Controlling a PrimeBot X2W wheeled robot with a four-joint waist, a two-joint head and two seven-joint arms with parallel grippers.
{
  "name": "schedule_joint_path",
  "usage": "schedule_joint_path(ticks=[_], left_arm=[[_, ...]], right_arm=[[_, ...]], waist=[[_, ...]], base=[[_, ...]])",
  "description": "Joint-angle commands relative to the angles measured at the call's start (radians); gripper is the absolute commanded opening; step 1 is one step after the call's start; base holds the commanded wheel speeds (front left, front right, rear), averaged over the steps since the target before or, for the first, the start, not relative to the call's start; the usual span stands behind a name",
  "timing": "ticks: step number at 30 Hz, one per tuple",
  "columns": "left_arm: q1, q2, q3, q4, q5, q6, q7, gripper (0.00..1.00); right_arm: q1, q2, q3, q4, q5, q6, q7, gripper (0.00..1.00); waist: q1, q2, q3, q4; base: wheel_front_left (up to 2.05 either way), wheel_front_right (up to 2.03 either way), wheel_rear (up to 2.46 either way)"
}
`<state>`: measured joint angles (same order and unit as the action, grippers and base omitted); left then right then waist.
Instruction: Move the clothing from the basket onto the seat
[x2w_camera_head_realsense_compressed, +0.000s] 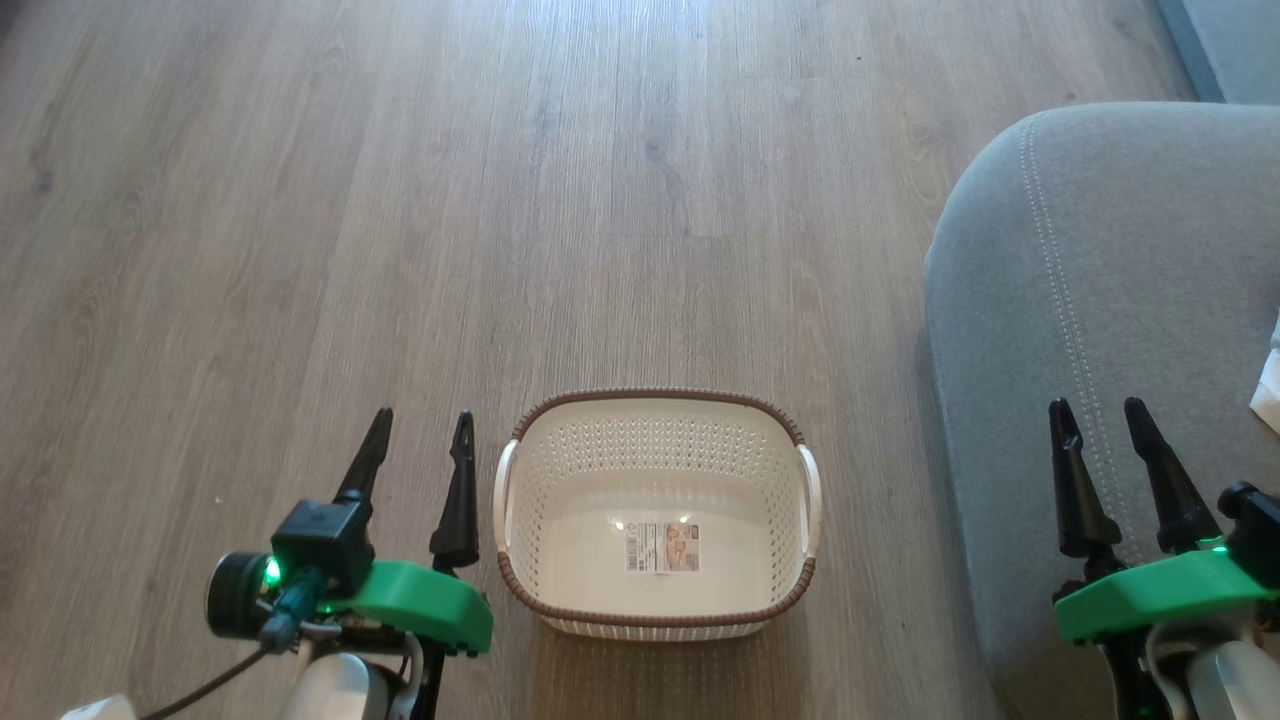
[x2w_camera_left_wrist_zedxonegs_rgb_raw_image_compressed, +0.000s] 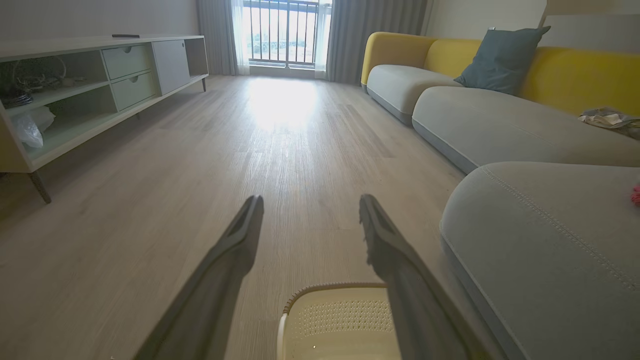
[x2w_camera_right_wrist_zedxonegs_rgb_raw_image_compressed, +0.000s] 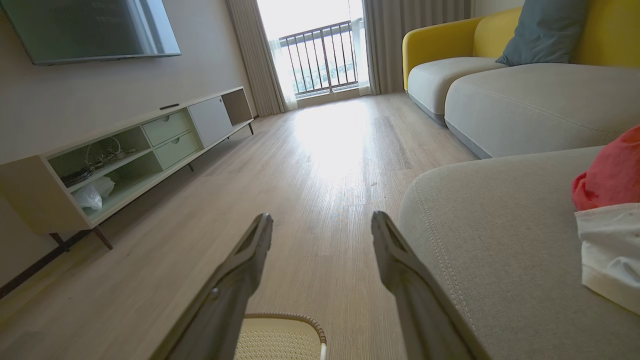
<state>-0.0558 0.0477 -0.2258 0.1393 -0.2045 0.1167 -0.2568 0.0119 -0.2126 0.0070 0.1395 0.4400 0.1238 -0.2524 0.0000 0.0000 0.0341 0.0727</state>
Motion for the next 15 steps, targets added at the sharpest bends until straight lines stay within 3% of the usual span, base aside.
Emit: schedule_joint_path(ticks=[1, 15], left_arm=[[-0.027, 0.003, 0.037, -0.041, -0.004, -0.002, -0.005, 1.0], [-0.018, 0.003, 0.057, -0.045, -0.077, -0.055, -0.005, 1.0]], right_arm=[[-0.036, -0.009, 0.019, -0.027, -0.005, 0.007, -0.009, 1.0], [-0.036, -0.006, 0.015, -0.022, -0.015, 0.007, -0.009, 1.0]], waist=[[0.0, 0.0, 0.0, 0.0], [0.0, 0.0, -0.002, -0.004]], base=[[0.0, 0.0, 0.0], [0.0, 0.0, 0.0]])
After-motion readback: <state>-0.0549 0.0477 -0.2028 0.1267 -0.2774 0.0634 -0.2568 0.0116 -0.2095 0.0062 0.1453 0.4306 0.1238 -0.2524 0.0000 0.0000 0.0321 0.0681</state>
